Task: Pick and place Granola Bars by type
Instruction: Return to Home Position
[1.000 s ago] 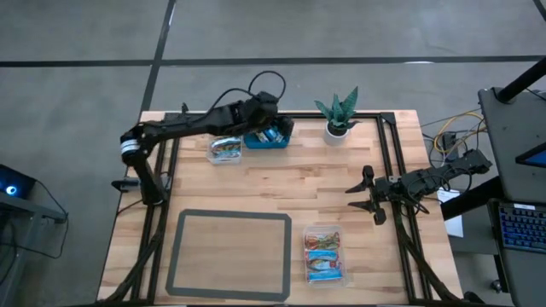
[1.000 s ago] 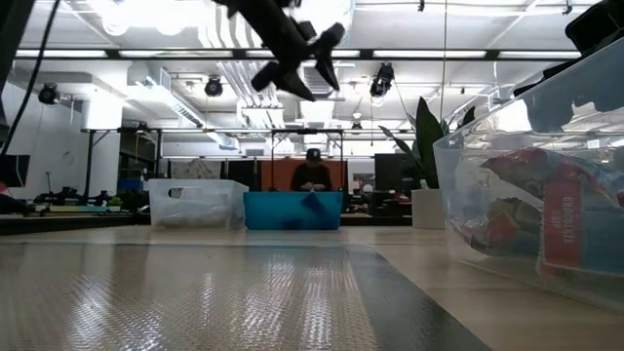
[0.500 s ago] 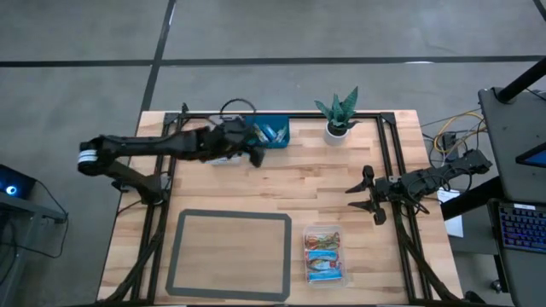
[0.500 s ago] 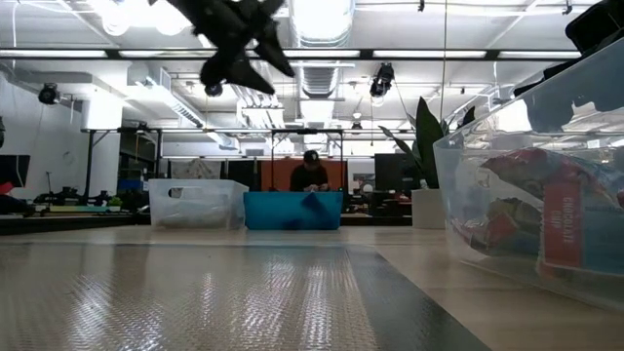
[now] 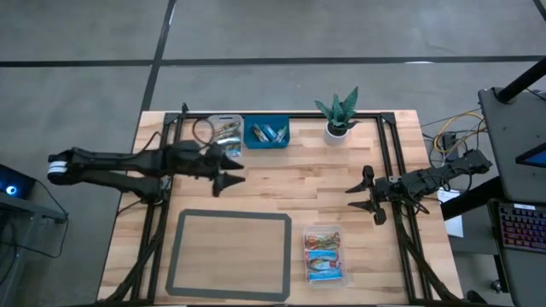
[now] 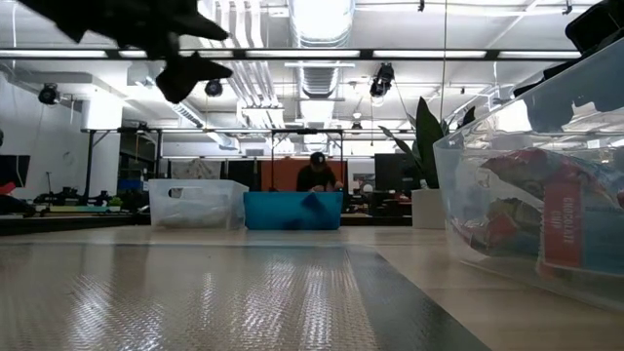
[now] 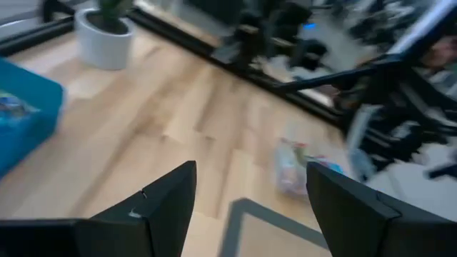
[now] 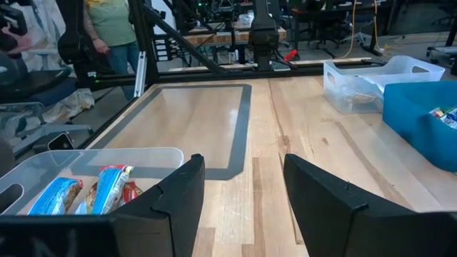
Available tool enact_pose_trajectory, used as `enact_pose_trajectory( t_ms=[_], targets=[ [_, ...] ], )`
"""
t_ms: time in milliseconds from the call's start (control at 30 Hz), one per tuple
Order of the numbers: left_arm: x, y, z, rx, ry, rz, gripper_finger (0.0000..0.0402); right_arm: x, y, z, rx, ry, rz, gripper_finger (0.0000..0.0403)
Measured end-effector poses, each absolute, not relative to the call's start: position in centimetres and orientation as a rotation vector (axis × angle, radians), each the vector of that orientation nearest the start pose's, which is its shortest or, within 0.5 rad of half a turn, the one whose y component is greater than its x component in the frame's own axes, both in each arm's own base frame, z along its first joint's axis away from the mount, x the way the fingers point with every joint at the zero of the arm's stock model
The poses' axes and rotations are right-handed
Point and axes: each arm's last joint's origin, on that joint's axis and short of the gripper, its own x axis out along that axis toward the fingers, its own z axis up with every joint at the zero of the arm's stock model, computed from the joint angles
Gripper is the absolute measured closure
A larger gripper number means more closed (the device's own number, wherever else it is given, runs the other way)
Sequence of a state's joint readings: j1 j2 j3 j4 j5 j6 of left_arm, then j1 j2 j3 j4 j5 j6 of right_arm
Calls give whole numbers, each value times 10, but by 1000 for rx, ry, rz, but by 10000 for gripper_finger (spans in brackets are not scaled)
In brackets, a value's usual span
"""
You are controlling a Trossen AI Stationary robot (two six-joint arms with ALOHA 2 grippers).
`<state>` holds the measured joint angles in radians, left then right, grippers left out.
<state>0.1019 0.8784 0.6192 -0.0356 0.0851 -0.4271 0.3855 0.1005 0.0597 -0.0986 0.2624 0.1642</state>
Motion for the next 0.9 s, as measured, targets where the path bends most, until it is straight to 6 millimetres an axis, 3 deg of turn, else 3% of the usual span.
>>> enact_pose_trajectory(
  t_ms=[367,633,900],
  targets=[
    [139,9,216,-450,216,-2,156,95,30,167,119,143,111,220],
    [121,3,188,-451,175,-47,156,95,30,167,119,142,111,220],
    [111,-1,175,-471,131,-93,156,95,30,167,119,143,111,220]
  ],
)
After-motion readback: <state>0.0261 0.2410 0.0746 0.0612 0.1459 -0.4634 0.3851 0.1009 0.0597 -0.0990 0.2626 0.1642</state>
